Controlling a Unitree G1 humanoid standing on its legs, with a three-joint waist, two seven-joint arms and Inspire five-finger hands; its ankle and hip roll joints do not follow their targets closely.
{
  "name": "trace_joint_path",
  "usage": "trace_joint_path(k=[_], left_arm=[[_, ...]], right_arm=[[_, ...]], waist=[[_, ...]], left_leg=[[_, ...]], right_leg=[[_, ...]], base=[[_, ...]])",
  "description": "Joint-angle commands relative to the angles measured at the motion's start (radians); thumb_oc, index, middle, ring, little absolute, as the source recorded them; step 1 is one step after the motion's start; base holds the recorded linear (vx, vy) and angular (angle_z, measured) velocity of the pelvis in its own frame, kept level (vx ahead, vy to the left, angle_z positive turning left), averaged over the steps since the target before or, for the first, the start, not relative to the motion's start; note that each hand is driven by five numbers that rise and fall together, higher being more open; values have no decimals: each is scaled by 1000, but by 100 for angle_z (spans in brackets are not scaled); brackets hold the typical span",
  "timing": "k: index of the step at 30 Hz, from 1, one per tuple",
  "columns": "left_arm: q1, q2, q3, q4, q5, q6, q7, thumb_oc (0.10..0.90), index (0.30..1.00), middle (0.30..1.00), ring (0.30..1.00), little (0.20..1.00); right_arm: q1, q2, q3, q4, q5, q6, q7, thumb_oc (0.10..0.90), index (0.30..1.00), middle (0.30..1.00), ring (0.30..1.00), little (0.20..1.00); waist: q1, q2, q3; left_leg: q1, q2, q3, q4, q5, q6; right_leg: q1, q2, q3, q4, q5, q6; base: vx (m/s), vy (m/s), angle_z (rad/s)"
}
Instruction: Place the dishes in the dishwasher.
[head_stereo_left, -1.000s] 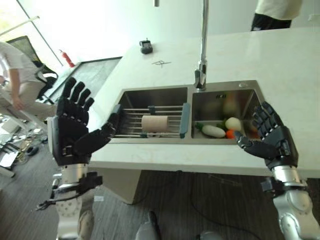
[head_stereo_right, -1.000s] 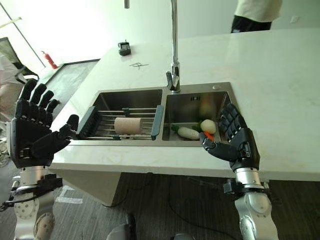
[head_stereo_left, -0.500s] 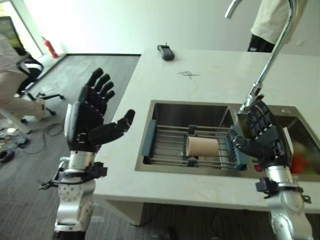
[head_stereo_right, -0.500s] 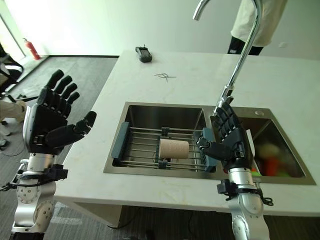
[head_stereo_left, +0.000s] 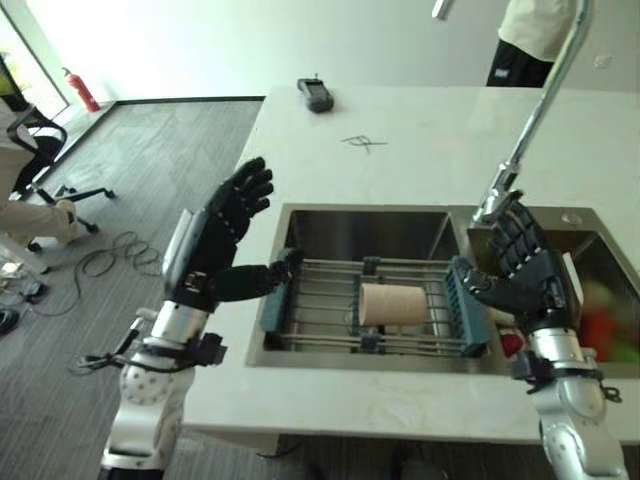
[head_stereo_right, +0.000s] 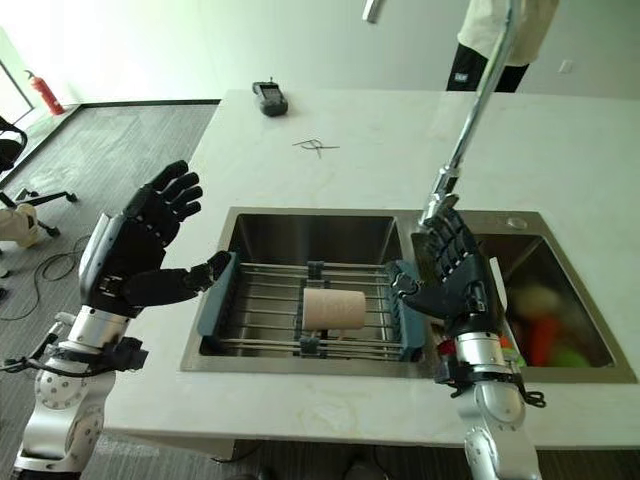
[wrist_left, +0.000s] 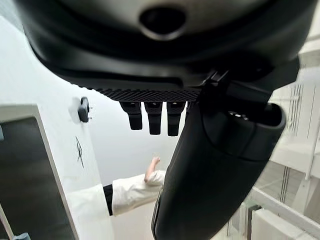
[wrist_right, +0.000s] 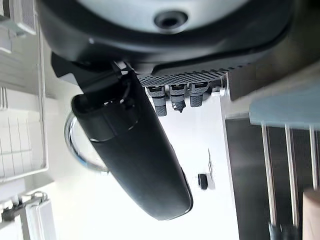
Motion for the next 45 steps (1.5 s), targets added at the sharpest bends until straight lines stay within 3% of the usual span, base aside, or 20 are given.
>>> trace_joint_path(k=[1, 5, 11, 13, 19, 28, 45], left_arm=[[-93, 55, -1, -57, 33, -50, -9, 800, 900, 900, 900, 900], [-116, 116, -1, -58, 89, -34, -54, 800, 900, 900, 900, 900], [-179, 232, -35, -35, 148, 109, -128, 800, 900, 900, 900, 900], [-227, 255, -76, -2, 158, 168, -157, 800, 900, 900, 900, 900], [-332, 284, -170, 64, 184, 263, -193, 800, 900, 900, 900, 900], [-426, 280, -270, 186, 213, 303, -162, 800, 900, 900, 900, 900], [-454, 244, -331, 356, 279, 301, -130, 800, 900, 900, 900, 900]], right_arm=[[-64, -36, -37, -81, 3, -83, 7, 800, 900, 900, 900, 900], [-65, -50, -43, -85, 7, -75, 15, 800, 900, 900, 900, 900], [-85, -75, -36, -88, 11, -55, 20, 800, 900, 900, 900, 900], [-103, -81, -19, -81, 0, -54, 23, 800, 900, 900, 900, 900], [-142, -97, 10, -64, -5, -59, 17, 800, 900, 900, 900, 900], [-163, -106, 37, -51, -18, -71, 19, 800, 900, 900, 900, 900], [-154, -108, 6, -38, -14, -65, 72, 800, 900, 900, 900, 900]], waist=[[-3, -10, -98], [-17, 2, -103], [-42, 27, -106], [-55, 35, -107], [-76, 47, -108], [-108, 54, -113], [-152, 60, -119]], left_leg=[[-30, 11, 80, 29, -65, 2], [-24, 21, 88, 29, -66, -4], [-15, 33, 107, 29, -66, -8], [-10, 37, 118, 29, -68, -9], [-1, 39, 133, 29, -74, -6], [18, 44, 166, 29, -87, -1], [56, 60, 226, 29, -102, 5]], right_leg=[[34, 22, 11, -29, -60, 60], [39, 33, 22, -29, -68, 59], [42, 47, 42, -29, -75, 61], [43, 53, 51, -29, -76, 60], [46, 60, 65, -29, -79, 59], [46, 70, 93, -29, -79, 60], [53, 91, 120, -29, -85, 57]], base=[[32, -63, -7], [23, -59, -6], [-14, -8, -14], [-48, 14, -6], [-41, 20, -11], [-21, 12, -10], [0, 11, -13]])
